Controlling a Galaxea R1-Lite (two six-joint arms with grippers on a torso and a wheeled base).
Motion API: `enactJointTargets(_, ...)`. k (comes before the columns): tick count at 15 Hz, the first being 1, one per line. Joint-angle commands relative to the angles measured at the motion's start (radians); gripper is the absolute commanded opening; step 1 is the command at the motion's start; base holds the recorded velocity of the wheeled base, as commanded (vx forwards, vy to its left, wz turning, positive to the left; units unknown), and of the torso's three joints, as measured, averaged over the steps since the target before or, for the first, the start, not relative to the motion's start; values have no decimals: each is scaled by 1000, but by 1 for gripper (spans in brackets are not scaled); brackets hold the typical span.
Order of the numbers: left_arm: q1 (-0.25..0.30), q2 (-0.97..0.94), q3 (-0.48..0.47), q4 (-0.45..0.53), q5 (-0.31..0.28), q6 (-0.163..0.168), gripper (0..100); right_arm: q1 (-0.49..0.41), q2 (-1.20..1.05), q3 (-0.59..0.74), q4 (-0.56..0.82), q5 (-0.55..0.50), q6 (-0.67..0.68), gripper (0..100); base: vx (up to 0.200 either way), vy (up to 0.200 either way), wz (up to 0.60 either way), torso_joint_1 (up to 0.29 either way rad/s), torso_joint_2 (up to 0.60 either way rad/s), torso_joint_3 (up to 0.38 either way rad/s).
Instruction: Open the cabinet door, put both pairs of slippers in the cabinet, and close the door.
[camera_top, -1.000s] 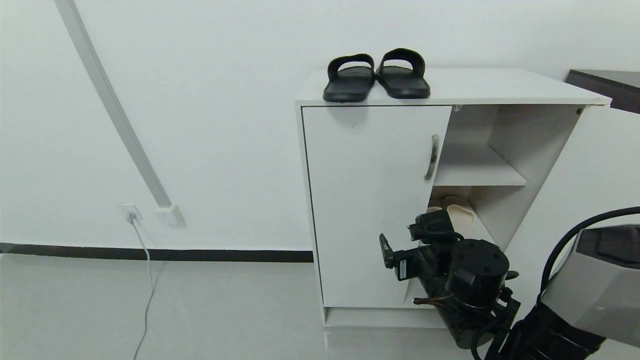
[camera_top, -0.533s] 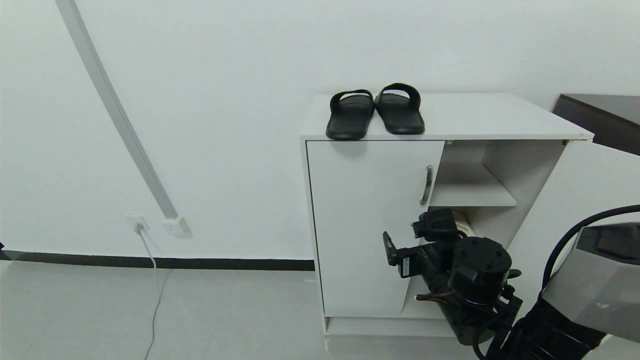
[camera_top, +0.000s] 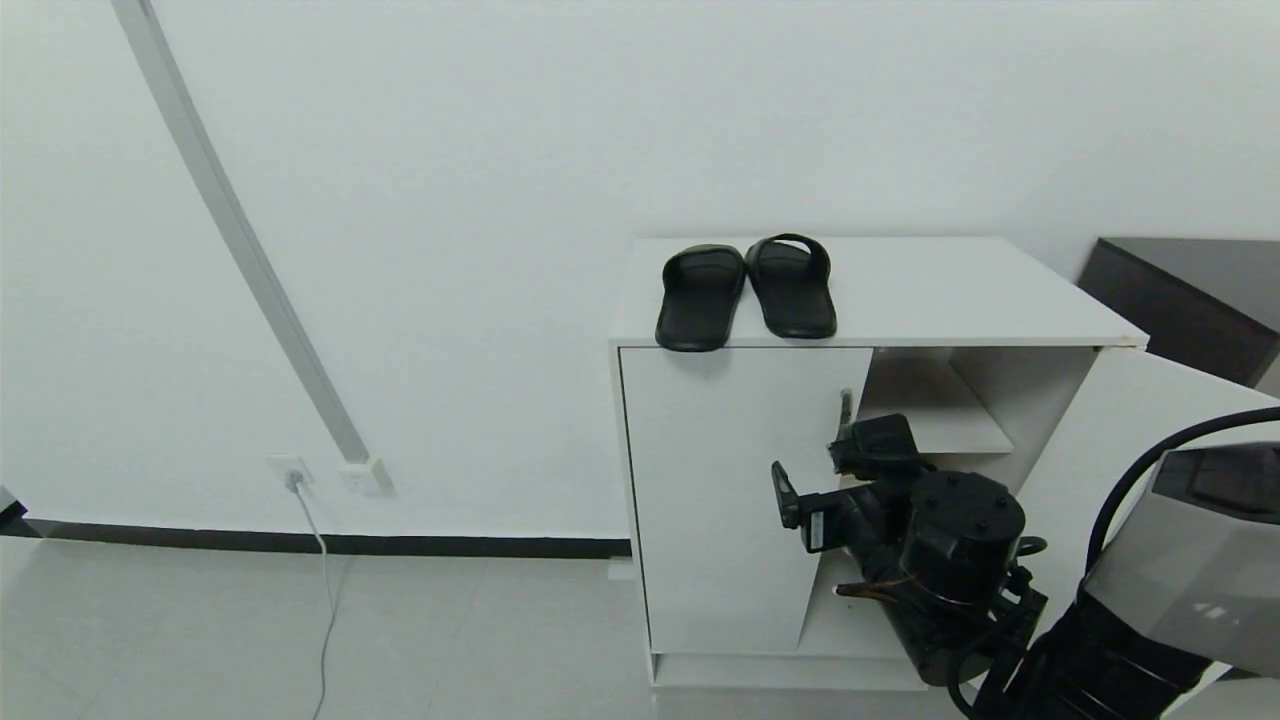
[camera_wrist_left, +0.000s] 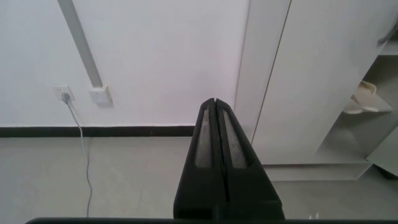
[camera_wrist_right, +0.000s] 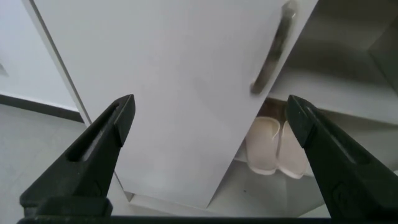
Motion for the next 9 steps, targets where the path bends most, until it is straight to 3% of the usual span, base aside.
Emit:
enactJointTargets(1,0,1,0,0,0,0,0,1,5,0,0,0,0,100,0,0,0,207,-525,-315)
enactJointTargets(9,0,1,0,0,0,0,0,-10,4,-5,0,-2,-5,100,0,0,0,245,-568,-329)
